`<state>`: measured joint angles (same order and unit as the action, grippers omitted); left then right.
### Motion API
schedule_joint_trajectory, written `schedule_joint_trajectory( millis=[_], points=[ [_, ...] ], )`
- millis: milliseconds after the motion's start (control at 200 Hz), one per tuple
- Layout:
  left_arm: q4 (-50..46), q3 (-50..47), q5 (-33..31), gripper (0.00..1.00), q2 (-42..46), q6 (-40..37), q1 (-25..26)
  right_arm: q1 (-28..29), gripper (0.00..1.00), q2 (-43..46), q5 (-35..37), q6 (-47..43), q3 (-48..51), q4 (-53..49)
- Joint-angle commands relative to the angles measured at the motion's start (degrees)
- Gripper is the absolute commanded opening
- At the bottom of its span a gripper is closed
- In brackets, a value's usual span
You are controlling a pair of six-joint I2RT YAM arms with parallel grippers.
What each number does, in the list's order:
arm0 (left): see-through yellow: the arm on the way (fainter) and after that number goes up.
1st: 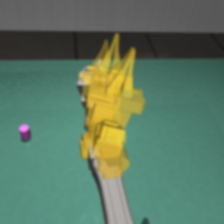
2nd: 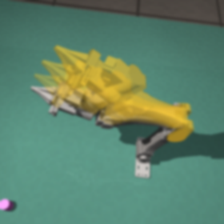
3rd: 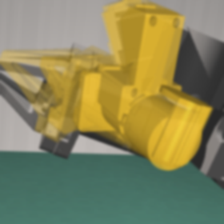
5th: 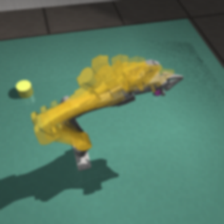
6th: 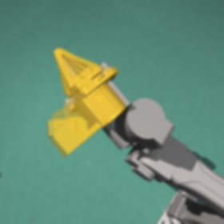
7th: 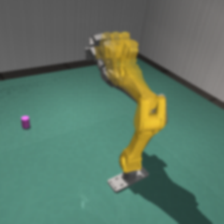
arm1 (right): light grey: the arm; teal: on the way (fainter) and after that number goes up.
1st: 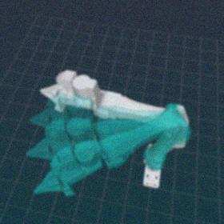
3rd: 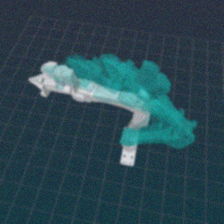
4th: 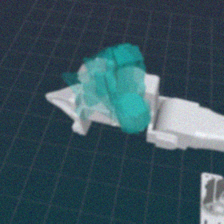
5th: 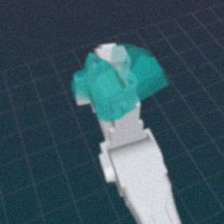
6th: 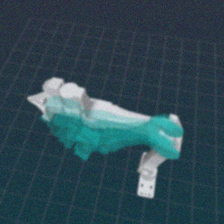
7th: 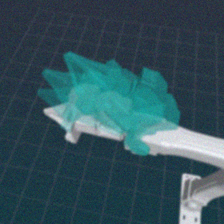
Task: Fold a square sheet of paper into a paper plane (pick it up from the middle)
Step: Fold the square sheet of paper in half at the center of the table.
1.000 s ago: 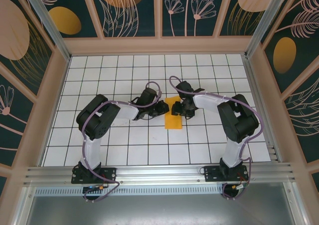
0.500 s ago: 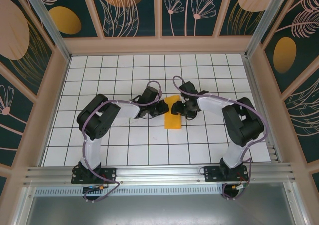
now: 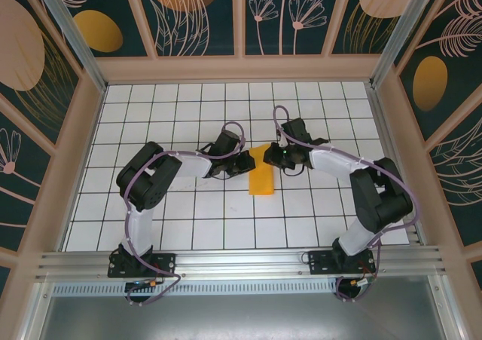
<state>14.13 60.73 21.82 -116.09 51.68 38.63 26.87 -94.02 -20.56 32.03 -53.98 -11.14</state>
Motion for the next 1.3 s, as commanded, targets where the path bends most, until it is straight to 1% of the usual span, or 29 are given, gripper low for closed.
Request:
schedule_joint_trajectory(
  millis=[0,180,350,570,731,896,1006,1076,1291],
  points=[
    [-6.7,-0.9,-3.4,0.08,-4.1,-0.6,0.4,0.1,0.12,-3.3,-4.6,0.1,-0.8,2.3],
    [-7.9,-0.7,-4.0,0.08,-4.5,-0.2,0.4,0.1,0.1,-6.4,-6.3,-0.9,-0.1,2.3],
    [-10.0,-0.2,-4.9,0.07,-5.3,-0.1,0.4,-0.7,0.1,-7.6,-3.9,-2.0,1.9,0.9],
    [-11.3,-0.5,-6.6,0.06,-5.8,0.4,0.3,-3.8,0.1,-6.7,-2.8,-3.2,7.6,1.1],
    [-11.5,-0.8,-7.5,0.05,-5.7,0.5,0.4,-6.3,0.1,-4.4,-2.1,-3.9,11.7,0.6],
    [-11.3,-0.9,-7.6,0.05,-5.6,0.5,0.4,-8.9,0.1,2.9,-2.9,-3.9,13.2,2.2],
    [-11.3,-0.8,-7.4,0.05,-5.6,0.3,0.4,-8.6,0.1,6.3,-6.3,-3.3,11.9,5.5],
    [-11.3,-0.7,-7.3,0.05,-5.6,0.3,0.3,-7.8,0.1,6.4,-8.1,-2.2,11.2,8.6],
    [-11.3,-0.4,-6.7,0.05,-5.5,0.4,0.4,-3.5,0.02,-2.4,-9.2,-0.2,5.8,13.0]
  ],
)
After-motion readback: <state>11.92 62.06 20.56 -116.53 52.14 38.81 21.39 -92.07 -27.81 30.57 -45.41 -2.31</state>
